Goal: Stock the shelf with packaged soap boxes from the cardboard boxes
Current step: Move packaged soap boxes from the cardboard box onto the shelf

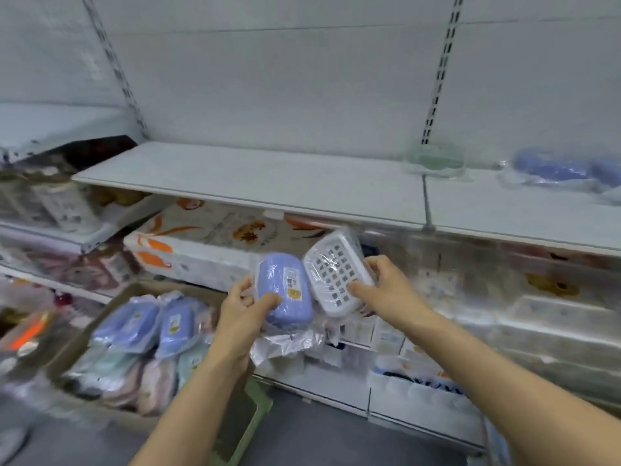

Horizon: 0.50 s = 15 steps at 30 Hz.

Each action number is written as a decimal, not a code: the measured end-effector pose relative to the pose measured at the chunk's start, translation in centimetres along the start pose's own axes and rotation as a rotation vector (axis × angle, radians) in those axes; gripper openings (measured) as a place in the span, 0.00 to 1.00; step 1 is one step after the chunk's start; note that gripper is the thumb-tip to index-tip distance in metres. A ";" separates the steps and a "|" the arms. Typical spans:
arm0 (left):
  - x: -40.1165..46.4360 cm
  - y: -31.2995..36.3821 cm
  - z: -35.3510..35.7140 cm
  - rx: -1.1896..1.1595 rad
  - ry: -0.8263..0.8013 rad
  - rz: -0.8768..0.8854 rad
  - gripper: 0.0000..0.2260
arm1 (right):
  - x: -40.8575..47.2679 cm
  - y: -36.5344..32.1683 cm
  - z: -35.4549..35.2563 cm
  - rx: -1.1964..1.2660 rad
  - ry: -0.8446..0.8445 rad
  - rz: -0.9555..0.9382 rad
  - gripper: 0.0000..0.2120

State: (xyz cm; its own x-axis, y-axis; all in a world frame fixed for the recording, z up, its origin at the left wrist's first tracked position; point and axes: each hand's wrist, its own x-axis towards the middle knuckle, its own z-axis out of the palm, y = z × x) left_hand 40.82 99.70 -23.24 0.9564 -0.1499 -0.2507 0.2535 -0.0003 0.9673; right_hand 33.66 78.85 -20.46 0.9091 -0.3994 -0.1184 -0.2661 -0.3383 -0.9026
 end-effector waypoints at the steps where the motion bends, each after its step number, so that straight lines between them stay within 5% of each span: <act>1: 0.9 -0.7 -2.3 0.015 0.034 -0.023 0.19 | 0.9 -0.3 2.8 -0.011 -0.052 0.021 0.16; 5: 5.5 -2.7 -11.2 0.072 0.129 -0.121 0.14 | 4.8 -0.6 14.0 -0.009 -0.164 0.148 0.17; 15: 22.6 -8.4 -26.6 0.244 0.210 -0.296 0.30 | 15.9 2.6 32.7 -0.324 -0.162 0.319 0.27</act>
State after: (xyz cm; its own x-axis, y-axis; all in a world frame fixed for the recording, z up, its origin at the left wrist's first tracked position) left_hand 64.22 122.61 -38.01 0.8627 0.0965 -0.4965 0.5038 -0.2503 0.8268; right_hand 57.87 99.47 -38.26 0.7971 -0.3970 -0.4550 -0.6028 -0.4785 -0.6385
